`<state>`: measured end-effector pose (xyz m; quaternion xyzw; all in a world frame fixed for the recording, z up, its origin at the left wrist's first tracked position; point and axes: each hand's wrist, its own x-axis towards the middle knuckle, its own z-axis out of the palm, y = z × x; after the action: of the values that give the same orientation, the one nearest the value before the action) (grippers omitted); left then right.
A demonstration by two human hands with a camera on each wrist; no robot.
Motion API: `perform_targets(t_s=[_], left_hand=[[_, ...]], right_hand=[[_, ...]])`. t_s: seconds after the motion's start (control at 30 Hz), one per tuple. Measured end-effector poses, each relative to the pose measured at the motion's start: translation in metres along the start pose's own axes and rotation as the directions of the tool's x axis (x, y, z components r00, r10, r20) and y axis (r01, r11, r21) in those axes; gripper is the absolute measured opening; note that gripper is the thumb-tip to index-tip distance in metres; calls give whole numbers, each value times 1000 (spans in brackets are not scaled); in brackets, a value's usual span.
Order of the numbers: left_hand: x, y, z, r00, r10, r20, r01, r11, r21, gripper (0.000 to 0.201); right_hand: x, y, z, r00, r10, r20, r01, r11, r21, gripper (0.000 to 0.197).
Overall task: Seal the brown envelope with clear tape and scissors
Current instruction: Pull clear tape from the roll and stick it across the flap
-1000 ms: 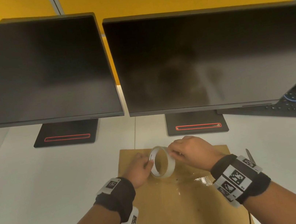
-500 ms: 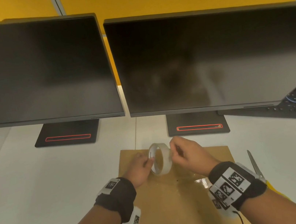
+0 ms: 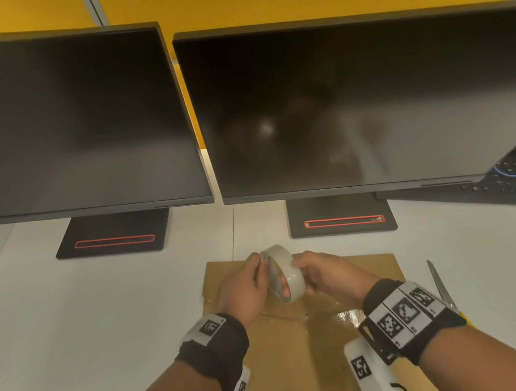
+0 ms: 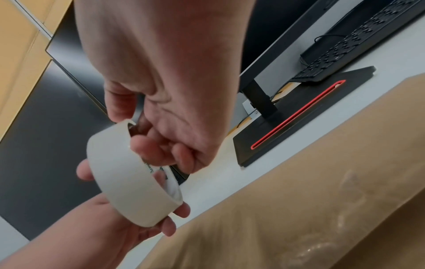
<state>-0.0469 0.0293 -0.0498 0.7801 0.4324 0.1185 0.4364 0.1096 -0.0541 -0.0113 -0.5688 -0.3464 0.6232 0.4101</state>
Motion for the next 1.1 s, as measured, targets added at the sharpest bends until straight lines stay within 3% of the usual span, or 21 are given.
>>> perform_targets(t_s=[0.1,0.2,0.33,0.67,0.83,1.1], left_hand=[[-2,8,-1,1000,-15,10,15,1000,3,31],[0,9,1,999,-37,19,37,999,-12,32],[3,8,4,995,-74,73,78,995,-54,27],[5,16,4,996,-49,76,56,993,-103,27],[3,18,5,991,-50,120,65,990,-121,25],[9,11,4,991,-59,121,70,994,-87,24]], right_hand=[[0,0,-1,998,-44,-44,44,999,1,31],[-1,-3,5,988,-149,24,145,982,121,21],[1,0,11,978,-201,51,191,970,152,18],[-1,1,14,969,-247,6,242,953,181,32],[-2,-1,15,972,-227,63,187,906,379,22],[-3,-2,14,971,-232,63,199,922,333,31]])
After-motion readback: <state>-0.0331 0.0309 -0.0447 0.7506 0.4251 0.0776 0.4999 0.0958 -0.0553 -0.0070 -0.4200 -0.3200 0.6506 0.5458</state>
